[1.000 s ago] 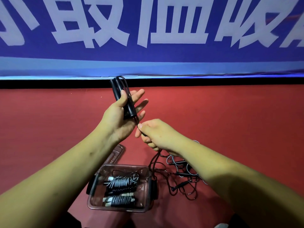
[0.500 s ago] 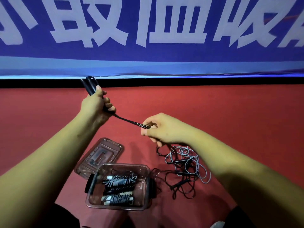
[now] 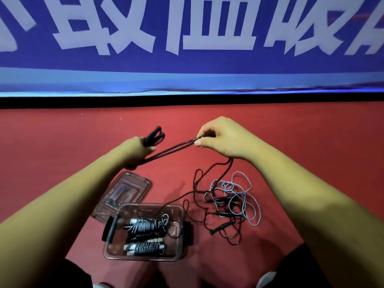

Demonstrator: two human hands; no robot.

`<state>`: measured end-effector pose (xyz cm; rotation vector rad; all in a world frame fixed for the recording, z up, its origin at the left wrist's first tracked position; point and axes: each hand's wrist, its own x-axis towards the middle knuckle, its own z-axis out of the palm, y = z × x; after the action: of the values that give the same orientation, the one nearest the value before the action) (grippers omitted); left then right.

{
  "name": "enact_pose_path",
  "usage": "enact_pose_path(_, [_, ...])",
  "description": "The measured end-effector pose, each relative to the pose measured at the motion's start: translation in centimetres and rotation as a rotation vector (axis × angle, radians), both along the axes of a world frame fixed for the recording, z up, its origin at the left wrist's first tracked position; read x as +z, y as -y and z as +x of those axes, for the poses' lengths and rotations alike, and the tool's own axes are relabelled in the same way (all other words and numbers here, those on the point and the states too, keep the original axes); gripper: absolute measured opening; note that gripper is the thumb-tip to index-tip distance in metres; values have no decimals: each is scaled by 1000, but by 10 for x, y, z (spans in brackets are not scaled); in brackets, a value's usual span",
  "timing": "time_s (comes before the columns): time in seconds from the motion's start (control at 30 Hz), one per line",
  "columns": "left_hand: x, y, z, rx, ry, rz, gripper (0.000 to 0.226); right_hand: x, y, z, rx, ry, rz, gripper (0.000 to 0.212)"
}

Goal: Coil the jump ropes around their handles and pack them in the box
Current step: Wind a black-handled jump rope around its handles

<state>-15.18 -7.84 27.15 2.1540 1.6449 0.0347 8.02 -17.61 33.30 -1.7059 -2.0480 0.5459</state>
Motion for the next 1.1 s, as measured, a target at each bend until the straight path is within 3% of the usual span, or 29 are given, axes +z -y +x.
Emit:
enact_pose_path(0.17, [8,17,3,-24,312,-375,52,-3,-5,27,-97,33,34,10])
enact_pose_path(0.3, [13,26,3,-132,371,-507,92,-5,-9,35,-128,34,15,10])
enact_pose_path(0.37, [12,27,3,-187,396,-565,96,-7,-10,36,-139,34,2,11])
enact_pose_path(0.57, [9,30,8,-282,265,-595,32,-8,-13,37,-130,50,-3,13])
enact_pose_path(0.7, [6,36,10,-298,268,-525,22,-7,-15,39,-149,29,9,11])
enact_pose_path(0.83, [6,40,9,-300,273,-659,18,-5,-13,39,-127,16,13,12])
enact_pose_path(0.97, [11,50,16,-503,-68,-375,28,-5,-13,33,-90,32,24,13])
enact_pose_path(1.1, [25,67,27,-640,-106,-83,20,-10,-20,39,-119,-51,27,8])
